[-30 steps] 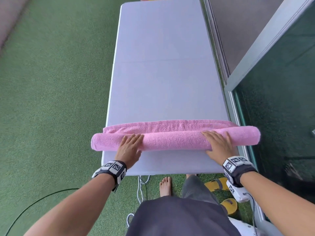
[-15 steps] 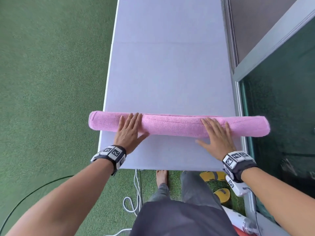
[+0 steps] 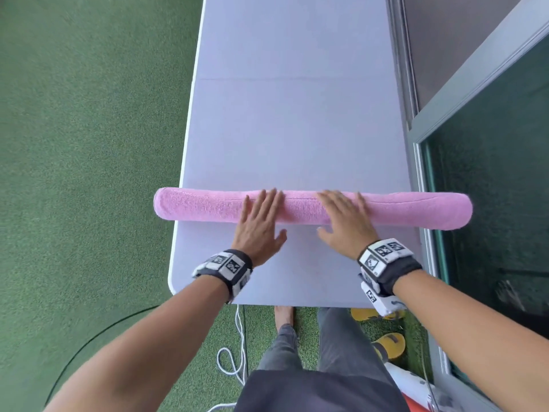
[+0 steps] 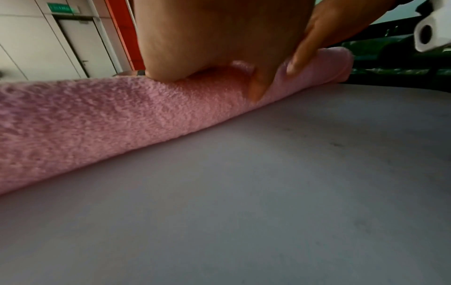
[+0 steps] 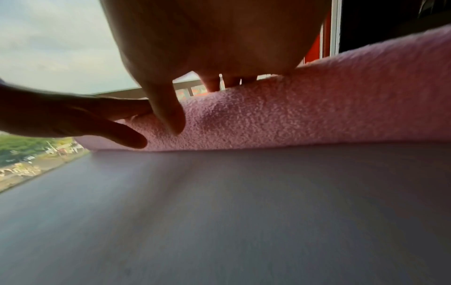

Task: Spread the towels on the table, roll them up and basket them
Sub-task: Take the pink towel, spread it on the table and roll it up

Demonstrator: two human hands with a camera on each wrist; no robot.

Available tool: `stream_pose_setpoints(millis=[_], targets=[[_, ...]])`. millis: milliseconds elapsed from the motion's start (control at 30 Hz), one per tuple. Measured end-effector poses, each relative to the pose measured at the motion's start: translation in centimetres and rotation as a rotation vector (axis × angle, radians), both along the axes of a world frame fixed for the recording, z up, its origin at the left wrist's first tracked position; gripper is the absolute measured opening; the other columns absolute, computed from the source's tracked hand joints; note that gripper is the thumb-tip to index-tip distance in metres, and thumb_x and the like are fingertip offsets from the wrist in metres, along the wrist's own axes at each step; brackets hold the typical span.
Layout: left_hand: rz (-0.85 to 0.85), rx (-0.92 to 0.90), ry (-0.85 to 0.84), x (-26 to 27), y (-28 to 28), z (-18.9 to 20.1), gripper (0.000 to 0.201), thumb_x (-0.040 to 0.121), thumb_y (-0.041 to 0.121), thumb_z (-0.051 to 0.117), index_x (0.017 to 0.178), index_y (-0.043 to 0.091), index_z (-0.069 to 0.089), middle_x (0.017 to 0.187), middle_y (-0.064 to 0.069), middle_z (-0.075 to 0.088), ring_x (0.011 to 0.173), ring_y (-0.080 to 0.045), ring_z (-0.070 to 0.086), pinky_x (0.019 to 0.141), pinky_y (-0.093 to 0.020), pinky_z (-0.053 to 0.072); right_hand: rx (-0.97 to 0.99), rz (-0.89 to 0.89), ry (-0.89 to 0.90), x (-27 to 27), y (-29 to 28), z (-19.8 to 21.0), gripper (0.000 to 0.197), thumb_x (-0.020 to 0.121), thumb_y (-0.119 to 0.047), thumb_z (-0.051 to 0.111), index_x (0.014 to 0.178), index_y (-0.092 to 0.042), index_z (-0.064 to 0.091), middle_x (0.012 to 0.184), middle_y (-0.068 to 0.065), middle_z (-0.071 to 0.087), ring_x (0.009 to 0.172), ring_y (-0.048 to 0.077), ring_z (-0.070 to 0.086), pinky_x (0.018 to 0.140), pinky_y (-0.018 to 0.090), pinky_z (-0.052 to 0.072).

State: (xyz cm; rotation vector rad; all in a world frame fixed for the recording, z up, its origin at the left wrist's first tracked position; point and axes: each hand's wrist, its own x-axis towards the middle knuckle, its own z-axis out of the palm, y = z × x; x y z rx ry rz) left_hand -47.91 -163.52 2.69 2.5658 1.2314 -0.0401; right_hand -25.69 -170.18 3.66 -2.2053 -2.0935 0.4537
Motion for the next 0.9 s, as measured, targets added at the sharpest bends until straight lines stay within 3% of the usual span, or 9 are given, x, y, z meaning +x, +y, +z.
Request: stream_pose_setpoints(millis=[67,133,233,300,467,600,733,900], targets=[[0.008,-0.014,0.088,0.9,0.0,-1.1,0.081,0.09,0.041,0.052,0.153,0.012,0.01,0.159,-0.005,0.014,0.147,-0.024,0.007,0.118,-0.05,0.001,-0.11,0.036,-0.079,-0.9,0.1,-1.2,0.086,0.084,-0.05,0.058,0.153,-0.023,0.013,0.157,-0.001,0.023,0.145,0.018,0.019,0.116,0.051,0.001],[-0.005,0.008,0.114,-0.1,1.4,-1.5,0.075,0.089,0.038,0.058,0.149,0.009,0.024,0.151,-0.01,0.033,0.141,-0.029,0.026,0.118,-0.05,0.01,-0.134,0.011,-0.131,0.7,0.5,-1.7,0.085,0.083,-0.049,0.062,0.151,-0.024,0.016,0.153,-0.001,0.029,0.142,0.018,0.024,0.117,0.047,0.003],[-0.019,0.063,0.14,-4.8,4.3,-1.5,0.066,0.082,0.035,0.068,0.134,0.005,0.04,0.127,-0.014,0.052,0.119,-0.033,0.048,0.112,-0.051,0.026,-0.176,-0.024,-0.175,5.0,0.4,-1.1,0.084,0.08,-0.051,0.066,0.148,-0.025,0.024,0.148,-0.001,0.035,0.137,0.019,0.032,0.116,0.05,0.01],[0.009,0.084,0.19,-9.0,5.9,-1.2,0.061,0.082,0.032,0.068,0.129,0.006,0.04,0.121,-0.013,0.054,0.115,-0.034,0.05,0.112,-0.051,0.026,-0.221,-0.048,-0.232,8.2,-0.3,-0.7,0.086,0.078,-0.057,0.064,0.147,-0.024,0.024,0.147,-0.001,0.036,0.135,0.02,0.035,0.114,0.051,0.013],[0.104,0.025,0.304,-14.6,7.9,-0.6,0.055,0.088,0.029,0.06,0.132,0.006,0.037,0.13,-0.013,0.049,0.126,-0.034,0.044,0.114,-0.055,0.021,-0.226,-0.192,-0.267,13.6,-3.1,-0.4,0.084,0.072,-0.06,0.069,0.14,-0.024,0.035,0.139,0.001,0.045,0.127,0.023,0.043,0.111,0.056,0.019],[0.285,-0.025,0.287,-12.2,6.6,-0.7,0.051,0.088,0.025,0.06,0.128,0.002,0.038,0.125,-0.017,0.05,0.118,-0.037,0.045,0.109,-0.055,0.026,-0.229,-0.343,-0.266,11.7,-3.5,-0.7,0.077,0.073,-0.055,0.072,0.134,-0.019,0.041,0.132,0.007,0.05,0.119,0.028,0.048,0.105,0.049,0.029],[0.445,-0.152,0.291,-7.5,2.6,0.6,0.044,0.093,0.032,0.053,0.121,0.0,0.039,0.117,-0.016,0.051,0.107,-0.034,0.051,0.094,-0.049,0.041,-0.283,-0.469,-0.276,6.7,-4.2,-0.5,0.07,0.078,-0.059,0.064,0.125,-0.013,0.043,0.124,0.011,0.052,0.112,0.031,0.049,0.094,0.044,0.038],[0.527,-0.423,0.196,-0.6,-2.6,2.2,0.046,0.093,0.036,0.051,0.121,0.002,0.038,0.122,-0.015,0.05,0.113,-0.034,0.051,0.09,-0.042,0.042,-0.383,-0.664,0.023,-0.7,-4.1,0.7,0.064,0.083,-0.049,0.059,0.127,-0.008,0.038,0.132,0.018,0.045,0.122,0.035,0.043,0.097,0.043,0.036]])
